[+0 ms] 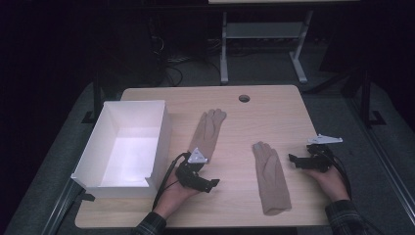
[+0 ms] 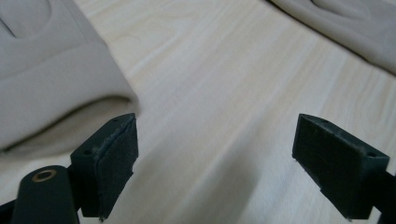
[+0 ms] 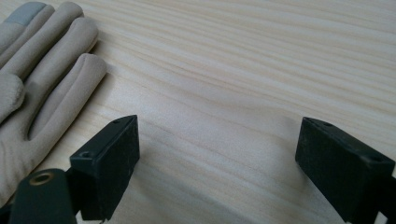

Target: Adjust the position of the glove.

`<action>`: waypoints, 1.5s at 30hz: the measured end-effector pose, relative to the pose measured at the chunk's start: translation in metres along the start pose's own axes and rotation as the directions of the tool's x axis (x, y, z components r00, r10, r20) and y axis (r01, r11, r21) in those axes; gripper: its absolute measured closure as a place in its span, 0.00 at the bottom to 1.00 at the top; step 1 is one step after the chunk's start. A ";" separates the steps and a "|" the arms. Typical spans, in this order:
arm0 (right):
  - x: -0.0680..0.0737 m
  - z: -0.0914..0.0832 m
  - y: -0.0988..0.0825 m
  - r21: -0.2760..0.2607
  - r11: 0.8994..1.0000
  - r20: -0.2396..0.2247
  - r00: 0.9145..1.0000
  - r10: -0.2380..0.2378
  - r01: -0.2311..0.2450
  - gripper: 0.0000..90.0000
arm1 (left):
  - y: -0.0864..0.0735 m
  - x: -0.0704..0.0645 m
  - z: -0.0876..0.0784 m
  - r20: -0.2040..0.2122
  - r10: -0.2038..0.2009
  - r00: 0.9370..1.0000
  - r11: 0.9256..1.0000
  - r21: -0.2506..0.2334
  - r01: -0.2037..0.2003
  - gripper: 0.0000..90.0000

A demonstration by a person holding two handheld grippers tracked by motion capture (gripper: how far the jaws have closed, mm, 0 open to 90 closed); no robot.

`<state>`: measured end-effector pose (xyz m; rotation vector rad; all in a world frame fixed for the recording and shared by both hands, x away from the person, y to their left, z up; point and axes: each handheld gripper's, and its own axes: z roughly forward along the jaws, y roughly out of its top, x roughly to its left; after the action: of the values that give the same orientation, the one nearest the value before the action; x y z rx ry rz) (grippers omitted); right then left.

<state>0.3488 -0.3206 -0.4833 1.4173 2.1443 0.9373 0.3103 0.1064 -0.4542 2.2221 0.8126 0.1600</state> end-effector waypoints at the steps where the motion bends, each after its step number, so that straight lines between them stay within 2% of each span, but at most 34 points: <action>1: 0.000 0.000 0.000 0.000 1.000 0.000 1.000 -0.001 0.001 0.15 | 0.003 0.001 0.000 -0.003 -0.006 1.000 1.000 -0.003 0.006 0.20; 5: 0.000 0.000 0.000 0.001 1.000 -0.008 1.000 -0.010 0.010 0.15 | 0.020 0.006 0.001 -0.039 -0.020 0.999 1.000 0.000 0.020 0.36; 7: 0.000 0.000 0.000 0.001 1.000 -0.008 1.000 -0.010 0.010 0.15 | 0.024 0.008 0.001 -0.045 -0.020 0.999 1.000 -0.004 0.020 0.43; 8: 0.000 0.000 0.000 0.001 1.000 -0.008 1.000 -0.009 0.009 0.15 | 0.027 0.010 0.002 -0.047 -0.022 0.999 1.000 -0.007 0.021 0.43; 10: 0.000 0.000 0.000 0.000 1.000 -0.010 1.000 -0.013 0.013 0.15 | 0.033 0.014 0.002 -0.063 -0.027 0.998 0.999 -0.022 0.026 0.50; 11: 0.000 0.000 0.000 0.000 1.000 -0.012 1.000 -0.016 0.016 0.15 | 0.036 0.016 0.002 -0.072 -0.021 0.997 1.000 -0.019 0.020 0.58; 15: 0.000 0.000 0.000 -0.001 1.000 -0.011 1.000 -0.018 0.018 0.15 | 0.052 0.029 0.006 -0.115 -0.019 0.993 1.000 -0.016 0.017 0.73; 18: 0.000 0.000 0.000 -0.001 1.000 -0.012 1.000 -0.018 0.018 0.15 | 0.057 0.035 0.009 -0.124 -0.015 0.992 1.000 -0.012 0.013 0.80; 23: 0.000 0.000 0.000 -0.001 1.000 -0.014 1.000 -0.021 0.021 0.15 | 0.067 0.050 0.017 -0.141 -0.040 0.989 0.999 -0.002 0.040 0.98; 26: 0.000 0.000 0.000 -0.001 1.000 -0.018 1.000 -0.024 0.024 0.15 | 0.072 0.060 0.027 -0.147 -0.050 0.988 0.998 0.017 0.053 1.00; 32: 0.000 0.000 0.000 -0.001 1.000 -0.019 1.000 -0.023 0.023 0.15 | 0.075 0.067 0.039 -0.173 -0.037 0.984 0.998 0.041 0.045 1.00; 37: 0.000 0.000 0.000 -0.001 1.000 -0.020 1.000 -0.024 0.024 0.15 | 0.070 0.075 0.051 -0.186 -0.050 0.981 0.996 0.059 0.062 1.00; 39: 0.000 0.000 0.000 -0.001 1.000 -0.020 1.000 -0.024 0.024 0.15 | 0.067 0.077 0.057 -0.182 -0.055 0.982 0.994 0.080 0.070 1.00; 40: 0.000 0.000 0.000 -0.001 1.000 -0.020 1.000 -0.024 0.024 0.15 | 0.066 0.077 0.057 -0.180 -0.049 0.982 0.995 0.078 0.064 1.00; 41: 0.000 0.000 0.000 -0.001 1.000 -0.020 0.999 -0.024 0.024 0.15 | 0.066 0.075 0.058 -0.177 -0.061 0.982 0.995 0.066 0.073 1.00; 45: 0.001 0.000 0.000 0.000 1.000 -0.021 1.000 -0.023 0.023 0.16 | 0.064 0.072 0.056 -0.150 -0.045 0.988 0.995 0.082 0.058 1.00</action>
<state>0.3481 -0.3203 -0.4833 1.3854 2.1711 0.9472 0.4189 0.0818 -0.4586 2.2884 0.9728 0.2716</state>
